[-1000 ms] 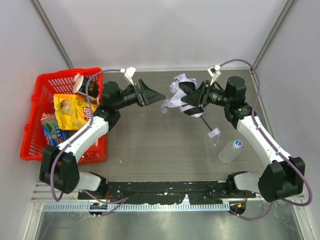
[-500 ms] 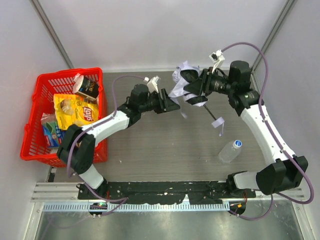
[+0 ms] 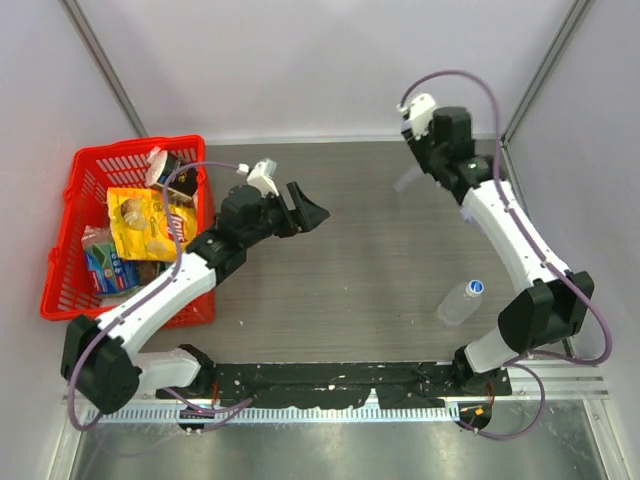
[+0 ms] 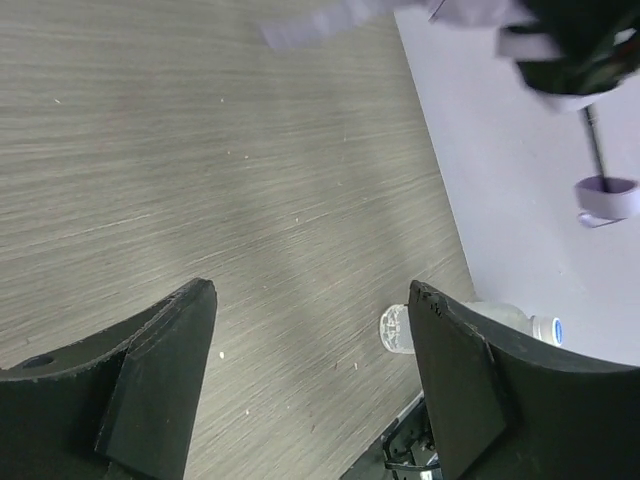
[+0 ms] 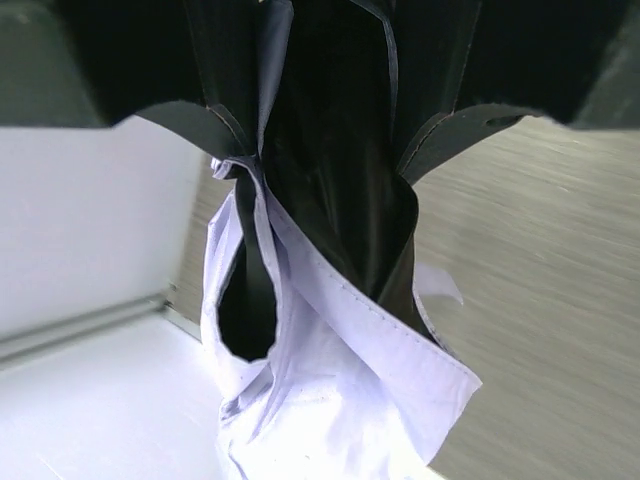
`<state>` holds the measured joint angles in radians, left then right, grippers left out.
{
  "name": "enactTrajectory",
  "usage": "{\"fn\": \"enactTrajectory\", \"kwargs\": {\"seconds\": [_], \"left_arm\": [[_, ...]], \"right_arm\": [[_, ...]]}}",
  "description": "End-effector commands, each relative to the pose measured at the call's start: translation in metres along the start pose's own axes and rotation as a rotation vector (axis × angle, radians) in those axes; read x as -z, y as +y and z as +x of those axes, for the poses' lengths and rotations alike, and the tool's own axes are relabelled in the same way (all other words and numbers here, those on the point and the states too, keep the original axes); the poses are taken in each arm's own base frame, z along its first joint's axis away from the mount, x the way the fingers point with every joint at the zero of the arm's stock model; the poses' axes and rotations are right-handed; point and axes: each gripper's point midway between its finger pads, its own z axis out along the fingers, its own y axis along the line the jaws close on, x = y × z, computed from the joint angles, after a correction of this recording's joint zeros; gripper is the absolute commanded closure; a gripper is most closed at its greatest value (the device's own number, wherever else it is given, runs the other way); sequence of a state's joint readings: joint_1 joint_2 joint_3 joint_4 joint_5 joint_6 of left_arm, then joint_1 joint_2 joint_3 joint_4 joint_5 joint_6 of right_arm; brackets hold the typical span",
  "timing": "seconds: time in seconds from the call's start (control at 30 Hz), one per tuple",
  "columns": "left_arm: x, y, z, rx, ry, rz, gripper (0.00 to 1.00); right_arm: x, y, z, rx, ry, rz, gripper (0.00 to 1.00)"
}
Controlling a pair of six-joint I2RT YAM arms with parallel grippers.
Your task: Put away the umbrella
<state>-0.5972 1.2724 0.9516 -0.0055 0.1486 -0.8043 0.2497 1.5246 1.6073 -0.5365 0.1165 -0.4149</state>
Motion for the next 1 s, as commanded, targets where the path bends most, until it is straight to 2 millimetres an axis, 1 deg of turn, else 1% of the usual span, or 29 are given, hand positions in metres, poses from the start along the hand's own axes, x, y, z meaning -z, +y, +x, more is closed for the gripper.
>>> {"fn": "enactTrajectory", "kwargs": {"seconds": [0.0, 0.03, 0.07, 0.1, 0.13, 0.17, 0.2, 0.23, 0.27, 0.3, 0.33, 0.37, 0.4, 0.43, 0.47, 0.5, 0.53, 0.57, 0.6, 0.63, 0.67, 0.7, 0.77, 0.8, 0.83, 0.87, 0.9, 0.97], "left_arm": [[0.029, 0.016, -0.005, -0.051, -0.034, -0.1, 0.19], [0.033, 0.016, -0.007, -0.053, -0.046, -0.103, 0.18], [0.037, 0.014, -0.008, -0.046, -0.056, -0.099, 0.18], [0.04, 0.015, -0.009, -0.037, -0.065, -0.099, 0.18], [0.041, 0.015, -0.009, -0.025, -0.066, -0.099, 0.18], [0.042, 0.017, -0.008, -0.016, -0.067, -0.101, 0.18], [0.042, 0.019, -0.007, -0.007, -0.065, -0.107, 0.18], [0.041, 0.022, -0.004, 0.002, -0.057, -0.116, 0.18], [0.041, 0.026, -0.001, 0.012, -0.049, -0.13, 0.18], [0.041, 0.032, 0.001, 0.024, -0.045, -0.15, 0.18], [0.041, 0.036, 0.004, 0.033, -0.041, -0.167, 0.18], [0.042, 0.041, 0.006, 0.046, -0.039, -0.186, 0.19], [0.043, 0.044, 0.011, 0.065, -0.033, -0.193, 0.2], [0.044, 0.053, 0.01, 0.082, -0.056, -0.231, 0.2], [0.044, 0.058, 0.013, 0.102, -0.059, -0.249, 0.21], [0.044, 0.063, 0.015, 0.124, -0.064, -0.269, 0.21], [0.043, 0.067, 0.017, 0.144, -0.066, -0.287, 0.21], [0.041, 0.071, 0.019, 0.168, -0.062, -0.306, 0.21], [0.039, 0.075, 0.022, 0.192, -0.052, -0.327, 0.2], [0.035, 0.078, 0.025, 0.215, -0.033, -0.35, 0.2], [0.031, 0.08, 0.029, 0.23, -0.009, -0.371, 0.19], [0.028, 0.083, 0.032, 0.252, 0.015, -0.392, 0.18], [0.019, 0.084, 0.036, 0.292, 0.048, -0.391, 0.16], [0.014, 0.087, 0.037, 0.323, 0.054, -0.388, 0.15], [0.008, 0.085, 0.043, 0.363, 0.089, -0.349, 0.15], [0.003, 0.085, 0.045, 0.403, 0.1, -0.324, 0.14], [-0.003, 0.086, 0.048, 0.438, 0.112, -0.305, 0.14], [-0.012, 0.085, 0.051, 0.478, 0.121, -0.283, 0.12]], "right_arm": [[0.003, 0.004, 0.001, 0.32, 0.012, 0.296, 0.99], [-0.007, 0.024, 0.024, 0.367, 0.038, 0.271, 0.99], [-0.008, 0.044, 0.016, 0.362, -0.032, 0.265, 0.99], [-0.014, 0.06, 0.028, 0.367, -0.06, 0.266, 0.99], [-0.017, 0.085, 0.034, 0.394, -0.072, 0.249, 0.99], [-0.021, 0.101, 0.043, 0.397, -0.092, 0.248, 0.99], [-0.027, 0.127, 0.054, 0.42, -0.09, 0.207, 0.99], [-0.027, 0.153, 0.064, 0.414, -0.112, 0.161, 0.99], [-0.032, 0.172, 0.074, 0.424, -0.11, 0.12, 0.99], [-0.037, 0.193, 0.091, 0.421, -0.089, 0.071, 0.99], [-0.039, 0.206, 0.098, 0.397, -0.086, 0.031, 0.99], [-0.04, 0.223, 0.111, 0.415, -0.062, -0.012, 0.99], [-0.04, 0.236, 0.116, 0.406, -0.067, -0.067, 0.99], [-0.039, 0.253, 0.128, 0.421, -0.052, -0.144, 0.99], [-0.039, 0.26, 0.135, 0.407, -0.033, -0.182, 0.99], [-0.037, 0.273, 0.142, 0.413, -0.014, -0.258, 0.99], [-0.036, 0.279, 0.146, 0.401, -0.001, -0.292, 0.99], [-0.033, 0.29, 0.154, 0.402, 0.018, -0.37, 0.99], [-0.031, 0.298, 0.159, 0.381, 0.035, -0.428, 0.99], [-0.029, 0.305, 0.169, 0.367, 0.08, -0.5, 0.99], [-0.028, 0.313, 0.167, 0.334, 0.082, -0.54, 0.99], [-0.023, 0.318, 0.18, 0.323, 0.125, -0.602, 0.99], [-0.015, 0.332, 0.182, 0.251, 0.129, -0.697, 0.99], [-0.014, 0.335, 0.183, 0.205, 0.134, -0.711, 0.99], [-0.01, 0.34, 0.182, 0.175, 0.126, -0.752, 0.99], [-0.012, 0.341, 0.179, 0.125, 0.114, -0.762, 0.99], [-0.01, 0.346, 0.179, 0.092, 0.125, -0.789, 0.99], [-0.01, 0.351, 0.186, 0.059, 0.154, -0.835, 0.99]]}}
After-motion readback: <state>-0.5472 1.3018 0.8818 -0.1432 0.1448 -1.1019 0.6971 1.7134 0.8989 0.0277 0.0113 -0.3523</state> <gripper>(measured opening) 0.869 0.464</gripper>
